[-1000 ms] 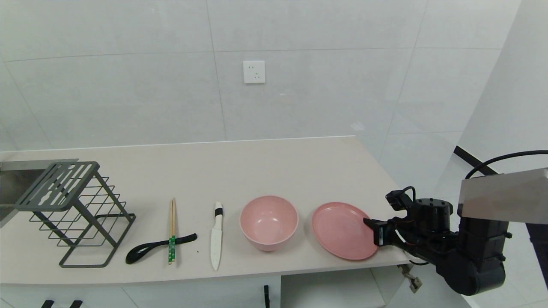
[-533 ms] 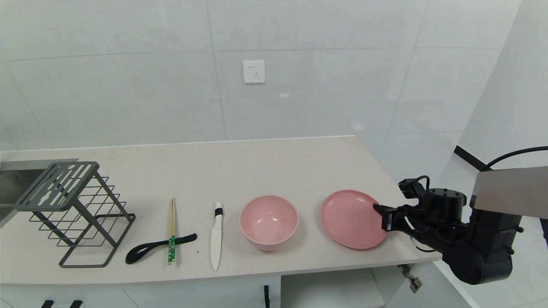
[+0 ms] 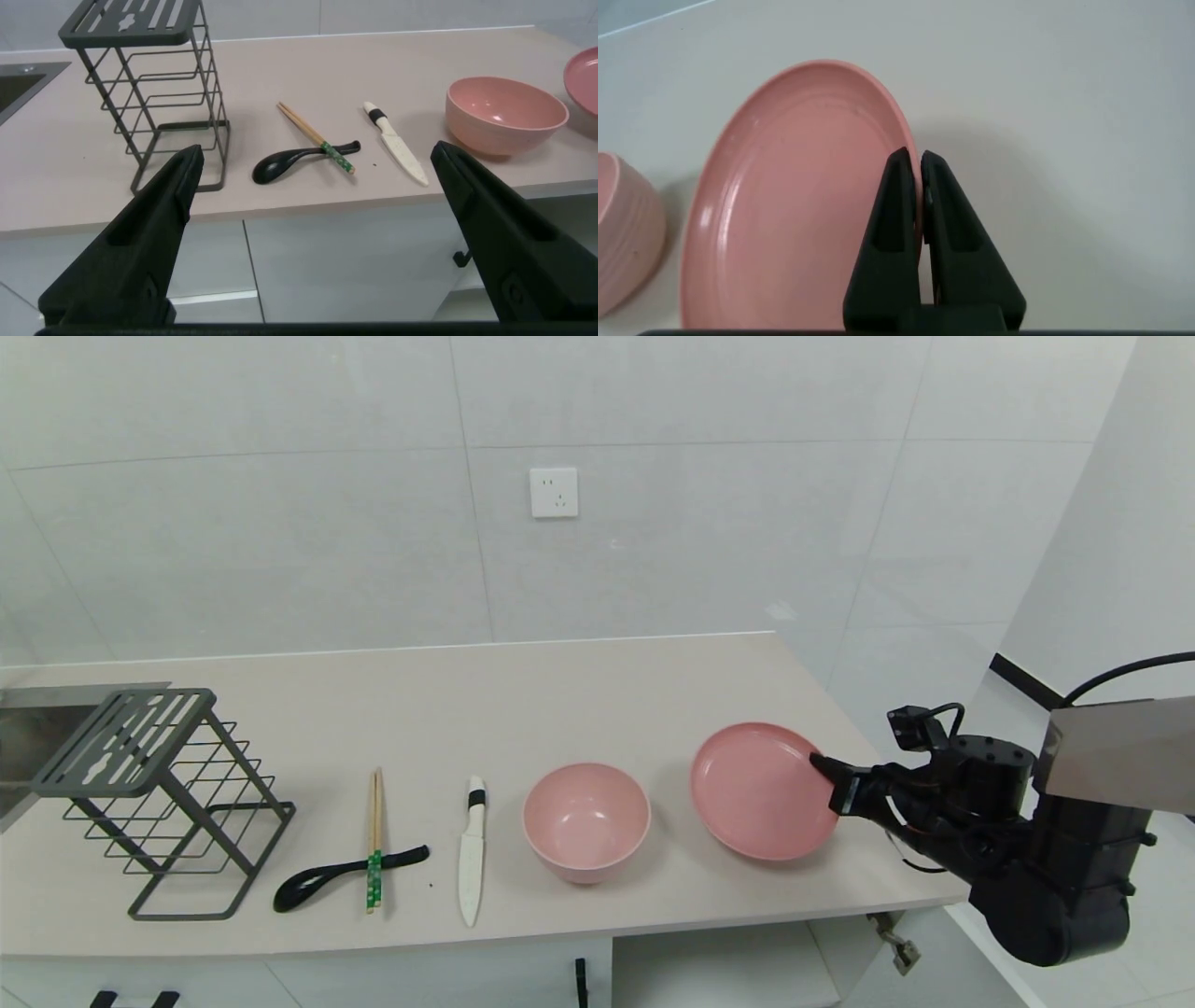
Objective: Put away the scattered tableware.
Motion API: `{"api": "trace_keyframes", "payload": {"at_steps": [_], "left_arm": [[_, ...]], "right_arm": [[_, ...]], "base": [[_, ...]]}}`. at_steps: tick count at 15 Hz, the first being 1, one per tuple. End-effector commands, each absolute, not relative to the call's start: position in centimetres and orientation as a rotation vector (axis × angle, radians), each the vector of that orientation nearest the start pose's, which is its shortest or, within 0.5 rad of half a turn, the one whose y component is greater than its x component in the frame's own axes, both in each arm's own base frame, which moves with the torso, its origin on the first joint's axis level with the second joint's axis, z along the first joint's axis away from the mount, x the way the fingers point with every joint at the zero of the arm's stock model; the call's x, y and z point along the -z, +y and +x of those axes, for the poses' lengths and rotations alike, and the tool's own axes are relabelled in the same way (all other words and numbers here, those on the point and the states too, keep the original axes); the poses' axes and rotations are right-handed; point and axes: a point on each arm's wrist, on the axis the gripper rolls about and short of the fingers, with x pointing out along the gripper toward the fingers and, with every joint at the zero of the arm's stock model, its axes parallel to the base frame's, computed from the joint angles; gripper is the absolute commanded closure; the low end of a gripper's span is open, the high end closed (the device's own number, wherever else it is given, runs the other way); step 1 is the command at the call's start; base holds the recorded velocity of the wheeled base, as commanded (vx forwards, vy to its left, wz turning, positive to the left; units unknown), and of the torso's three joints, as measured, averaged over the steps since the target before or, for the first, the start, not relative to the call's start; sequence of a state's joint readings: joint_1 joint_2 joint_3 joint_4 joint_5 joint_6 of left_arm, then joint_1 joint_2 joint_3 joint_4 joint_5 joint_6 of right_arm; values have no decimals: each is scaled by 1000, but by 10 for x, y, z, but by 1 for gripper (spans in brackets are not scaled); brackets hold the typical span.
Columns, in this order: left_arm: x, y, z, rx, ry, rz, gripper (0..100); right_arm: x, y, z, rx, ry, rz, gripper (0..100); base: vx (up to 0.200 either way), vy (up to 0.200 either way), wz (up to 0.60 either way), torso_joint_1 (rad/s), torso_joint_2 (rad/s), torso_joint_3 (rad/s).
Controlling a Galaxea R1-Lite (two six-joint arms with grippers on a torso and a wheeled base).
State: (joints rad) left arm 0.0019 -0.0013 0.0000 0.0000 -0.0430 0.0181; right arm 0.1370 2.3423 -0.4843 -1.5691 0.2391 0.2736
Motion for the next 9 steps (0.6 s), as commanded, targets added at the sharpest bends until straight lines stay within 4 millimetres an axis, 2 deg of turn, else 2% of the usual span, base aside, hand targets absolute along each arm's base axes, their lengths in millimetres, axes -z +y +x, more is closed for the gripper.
{"api": "trace_keyframes", "payload": {"at_steps": [1, 4, 5, 7, 9], "left_arm": [[-75, -1, -23, 40, 0, 20, 0], [-75, -1, -23, 41, 0, 17, 0], [-75, -1, -23, 40, 0, 17, 0], [-76, -1, -23, 44, -2, 29, 0], [-76, -1, -23, 44, -2, 37, 0]], "right_arm": [[-7, 53, 320, -344, 325, 281, 100], [-32, 54, 305, -361, 283, 281, 100], [-45, 51, 295, -360, 263, 282, 100], [-65, 46, 290, -356, 196, 280, 100], [-73, 47, 277, -369, 195, 277, 100]], "base": [[0, 0, 0, 0, 0, 0], [0, 0, 0, 0, 0, 0], [0, 0, 0, 0, 0, 0], [0, 0, 0, 0, 0, 0], [0, 0, 0, 0, 0, 0]]}}
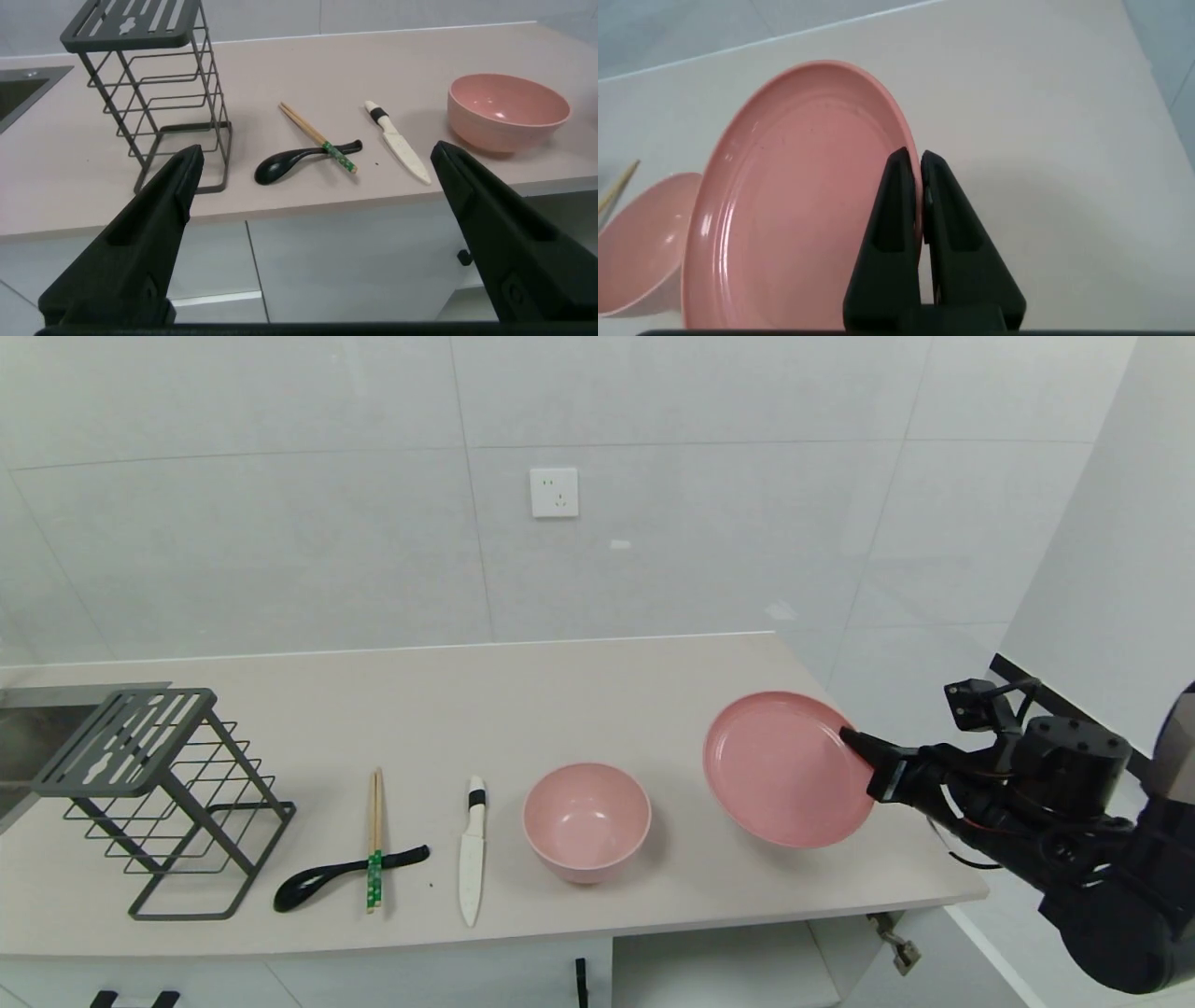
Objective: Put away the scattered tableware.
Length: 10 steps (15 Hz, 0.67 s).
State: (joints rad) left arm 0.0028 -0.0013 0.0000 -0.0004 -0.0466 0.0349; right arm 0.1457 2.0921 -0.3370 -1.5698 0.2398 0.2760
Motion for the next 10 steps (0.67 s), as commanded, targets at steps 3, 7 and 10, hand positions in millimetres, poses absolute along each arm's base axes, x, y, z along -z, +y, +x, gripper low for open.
{"api": "trace_keyframes", "payload": {"at_steps": [3, 7, 10], "left_arm": [[-76, -1, -23, 49, -2, 29, 0], [-76, -1, -23, 38, -3, -8, 0], [-88, -1, -24, 34, -115, -1, 0]], "right_arm": [[-103, 44, 265, -399, 90, 273, 100], [-122, 43, 257, -422, 22, 268, 100], [-121, 45, 256, -431, 23, 259, 100]], "base": [[0, 0, 0, 0, 0, 0], [0, 0, 0, 0, 0, 0], [0, 0, 0, 0, 0, 0]]}}
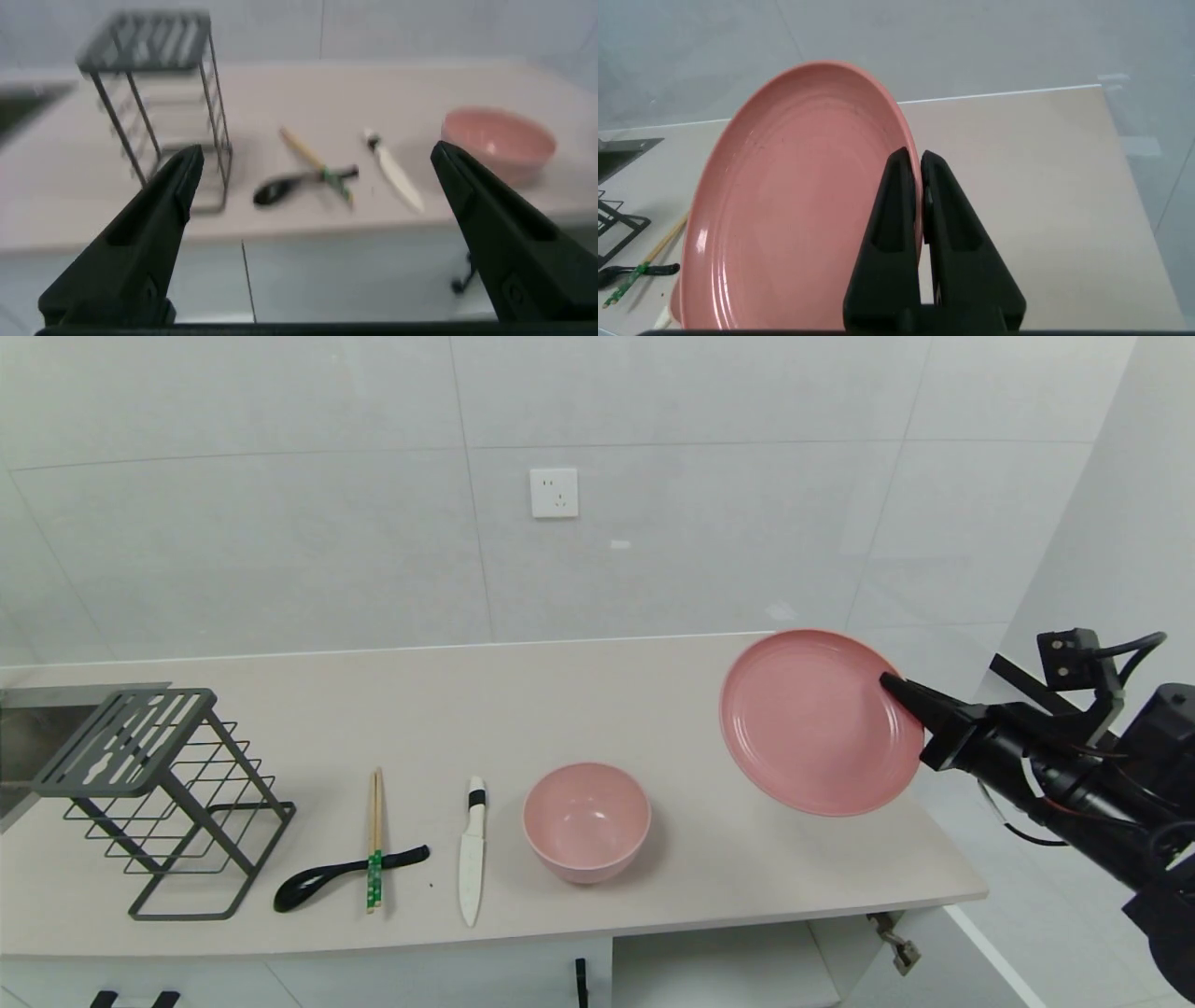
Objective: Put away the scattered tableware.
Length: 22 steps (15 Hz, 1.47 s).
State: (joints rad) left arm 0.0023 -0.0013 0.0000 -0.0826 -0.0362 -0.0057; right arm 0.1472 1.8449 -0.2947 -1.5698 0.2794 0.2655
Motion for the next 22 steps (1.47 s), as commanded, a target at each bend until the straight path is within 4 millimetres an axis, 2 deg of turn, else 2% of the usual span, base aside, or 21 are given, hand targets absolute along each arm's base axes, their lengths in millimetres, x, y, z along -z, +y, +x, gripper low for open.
{"api": "trace_keyframes", "payload": {"at_steps": [1, 2, 3, 4, 6, 9, 13, 14, 15, 17, 22], "left_arm": [[-99, -1, -26, 34, -222, 1, 0], [-120, -1, -33, 34, -359, 3, 0], [-124, -1, -35, 34, -359, 1, 0], [-135, -1, -41, 47, -319, -1, 0], [-141, -2, -44, 76, -185, -2, 0], [-142, -2, -31, 177, -17, -13, 0], [-152, -5, 1, 265, 159, -26, 0], [-152, -5, 1, 265, 159, -26, 0], [-164, -7, 39, 262, 209, -88, 0], [-165, -9, 68, 280, 238, -165, 0], [-157, -16, 95, 327, 363, -167, 0]], "right_arm": [[-122, 45, 256, -432, 22, 259, 100], [-122, 44, 256, -427, 20, 259, 100], [-121, 44, 256, -427, 23, 259, 100], [-123, 44, 253, -429, 18, 257, 100], [-125, 44, 250, -440, 16, 257, 100], [-136, 47, 236, -503, -18, 248, 100], [-136, 53, 228, -537, -6, 249, 100], [-136, 53, 228, -537, -6, 249, 100], [-142, 52, 227, -536, -44, 223, 100], [-147, 52, 223, -540, -67, 207, 100], [-148, 52, 224, -539, -72, 205, 100]], "base": [[0, 0, 0, 0, 0, 0], [0, 0, 0, 0, 0, 0], [0, 0, 0, 0, 0, 0], [0, 0, 0, 0, 0, 0], [0, 0, 0, 0, 0, 0], [0, 0, 0, 0, 0, 0], [0, 0, 0, 0, 0, 0], [0, 0, 0, 0, 0, 0], [0, 0, 0, 0, 0, 0], [0, 0, 0, 0, 0, 0], [0, 0, 0, 0, 0, 0]]}}
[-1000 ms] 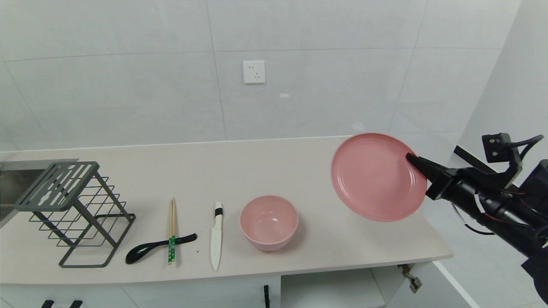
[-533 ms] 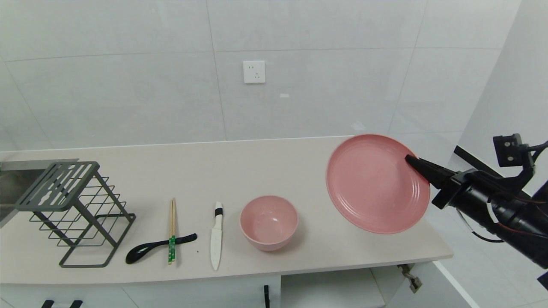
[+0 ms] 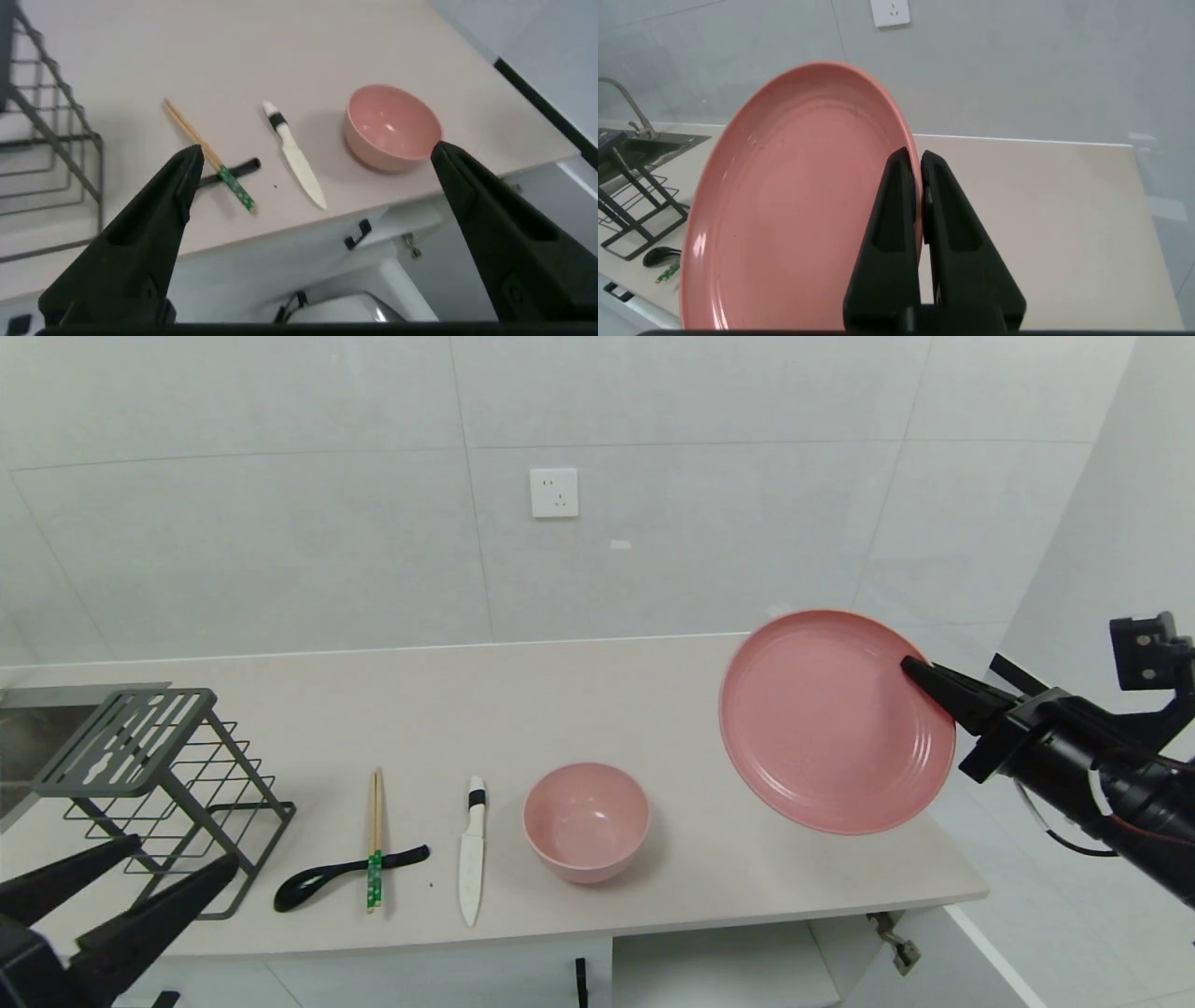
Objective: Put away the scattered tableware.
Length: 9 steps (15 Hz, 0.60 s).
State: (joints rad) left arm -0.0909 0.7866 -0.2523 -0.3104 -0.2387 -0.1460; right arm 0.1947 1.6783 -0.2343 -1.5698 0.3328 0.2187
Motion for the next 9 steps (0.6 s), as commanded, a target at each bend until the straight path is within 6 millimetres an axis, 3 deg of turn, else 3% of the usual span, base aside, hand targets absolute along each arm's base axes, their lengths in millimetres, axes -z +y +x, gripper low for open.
{"api": "trace_keyframes", "payload": {"at_steps": [1, 9], "left_arm": [[-154, -19, 101, 340, 400, -166, 0], [-131, -56, 162, 479, 561, -121, 0]], "right_arm": [[-148, 52, 224, -541, -72, 205, 100], [-140, 55, 226, -546, -39, 193, 100]], "base": [[0, 0, 0, 0, 0, 0], [0, 0, 0, 0, 0, 0]]}}
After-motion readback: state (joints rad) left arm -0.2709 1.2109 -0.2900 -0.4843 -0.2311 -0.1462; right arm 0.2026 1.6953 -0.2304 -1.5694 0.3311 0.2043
